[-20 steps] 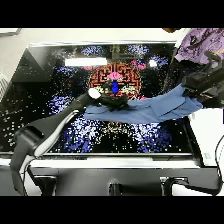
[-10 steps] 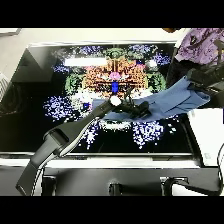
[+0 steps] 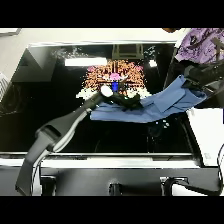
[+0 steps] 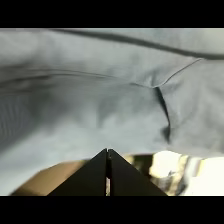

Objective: Fold the clothes and pants, and hang the long-sleeved shirts on hangers.

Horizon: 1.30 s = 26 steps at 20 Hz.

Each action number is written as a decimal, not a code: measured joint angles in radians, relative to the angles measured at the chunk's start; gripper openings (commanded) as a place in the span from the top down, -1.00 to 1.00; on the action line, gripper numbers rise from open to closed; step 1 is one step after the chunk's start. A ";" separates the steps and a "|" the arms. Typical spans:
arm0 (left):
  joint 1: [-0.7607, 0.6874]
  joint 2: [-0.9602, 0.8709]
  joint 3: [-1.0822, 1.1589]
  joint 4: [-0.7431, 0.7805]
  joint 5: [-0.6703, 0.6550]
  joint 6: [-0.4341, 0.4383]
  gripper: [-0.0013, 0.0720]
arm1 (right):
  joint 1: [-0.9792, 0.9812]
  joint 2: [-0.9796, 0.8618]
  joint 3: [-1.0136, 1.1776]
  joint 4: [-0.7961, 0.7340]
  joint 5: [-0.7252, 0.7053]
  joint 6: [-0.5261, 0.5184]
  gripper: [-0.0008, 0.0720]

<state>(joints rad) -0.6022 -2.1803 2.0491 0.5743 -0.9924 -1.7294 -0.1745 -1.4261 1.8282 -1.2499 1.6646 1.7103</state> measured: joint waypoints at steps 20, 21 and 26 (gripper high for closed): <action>0.636 0.455 0.001 0.575 -0.442 -0.043 0.93 | 0.591 -0.243 0.000 0.100 -0.270 0.237 0.89; 0.640 0.456 0.001 0.578 -0.446 -0.043 0.93 | 0.600 -0.258 0.000 0.108 -0.290 0.240 0.89; 0.649 0.459 -0.015 0.580 -0.454 -0.044 0.93 | 0.618 -0.314 0.000 0.160 -0.390 0.235 0.68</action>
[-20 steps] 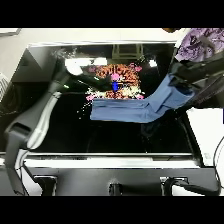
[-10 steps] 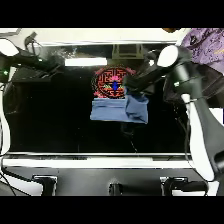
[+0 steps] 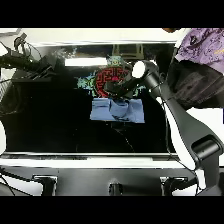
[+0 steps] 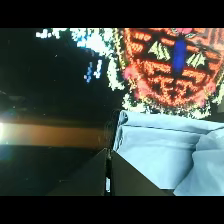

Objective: Fold the clothes and pants, and hang the long-sleeved shirts on hangers.

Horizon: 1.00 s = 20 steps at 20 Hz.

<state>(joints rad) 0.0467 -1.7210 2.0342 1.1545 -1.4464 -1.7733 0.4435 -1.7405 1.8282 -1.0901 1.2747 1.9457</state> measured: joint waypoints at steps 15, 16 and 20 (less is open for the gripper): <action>0.001 0.000 -0.021 0.003 -0.004 0.000 0.93 | -0.252 0.066 0.190 0.186 0.003 -0.234 -0.56; 0.002 0.000 -0.021 0.003 -0.004 0.000 0.93 | -0.317 0.072 0.188 0.187 0.032 -0.253 -0.56; 0.004 0.000 -0.021 0.003 -0.003 0.000 0.93 | -0.584 0.084 0.058 0.254 0.134 -0.360 -0.56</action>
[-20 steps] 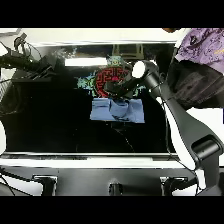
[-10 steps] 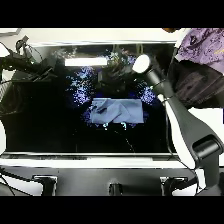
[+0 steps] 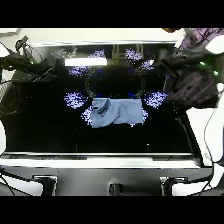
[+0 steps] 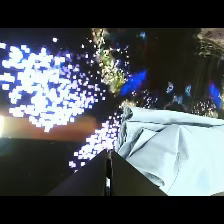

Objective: Fold the clothes and pants, and hang the long-sleeved shirts on hangers.

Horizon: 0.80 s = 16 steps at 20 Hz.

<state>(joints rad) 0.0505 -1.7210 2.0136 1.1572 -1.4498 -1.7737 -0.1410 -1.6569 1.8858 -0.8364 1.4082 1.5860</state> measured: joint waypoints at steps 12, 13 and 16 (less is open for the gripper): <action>0.005 0.000 0.000 0.011 0.002 0.000 0.93 | -0.056 -0.105 -0.580 0.146 -0.109 -0.281 -0.55; 0.005 0.000 0.000 0.012 0.002 0.000 0.93 | -0.040 -0.121 -0.587 0.153 -0.121 -0.290 -0.51; 0.005 0.000 0.000 0.014 0.002 0.000 0.93 | 0.005 -0.161 -0.601 0.179 -0.152 -0.305 -0.44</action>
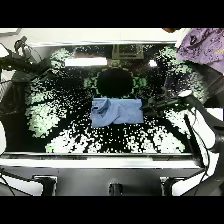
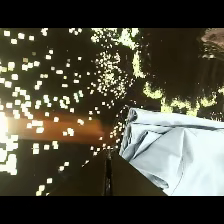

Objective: Fold the clothes and pants, and hang the long-sleeved shirts on hangers.

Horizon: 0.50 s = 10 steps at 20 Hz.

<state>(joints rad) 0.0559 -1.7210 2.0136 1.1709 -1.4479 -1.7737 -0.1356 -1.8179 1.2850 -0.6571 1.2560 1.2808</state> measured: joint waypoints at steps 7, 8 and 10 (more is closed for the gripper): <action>0.000 0.000 0.000 0.008 0.000 0.000 0.93 | 0.066 -0.023 0.011 0.013 -0.042 -0.006 0.89; 0.000 0.000 0.000 0.008 0.000 0.000 0.93 | 0.069 -0.017 0.029 0.019 -0.038 -0.003 0.89; 0.000 0.000 0.000 0.008 0.000 0.000 0.93 | 0.072 -0.002 0.100 0.016 -0.023 0.035 0.89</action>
<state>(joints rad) 0.0559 -1.7210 2.0136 1.1790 -1.4479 -1.7737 -0.0635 -1.8198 1.3849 -0.6411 1.2327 1.3163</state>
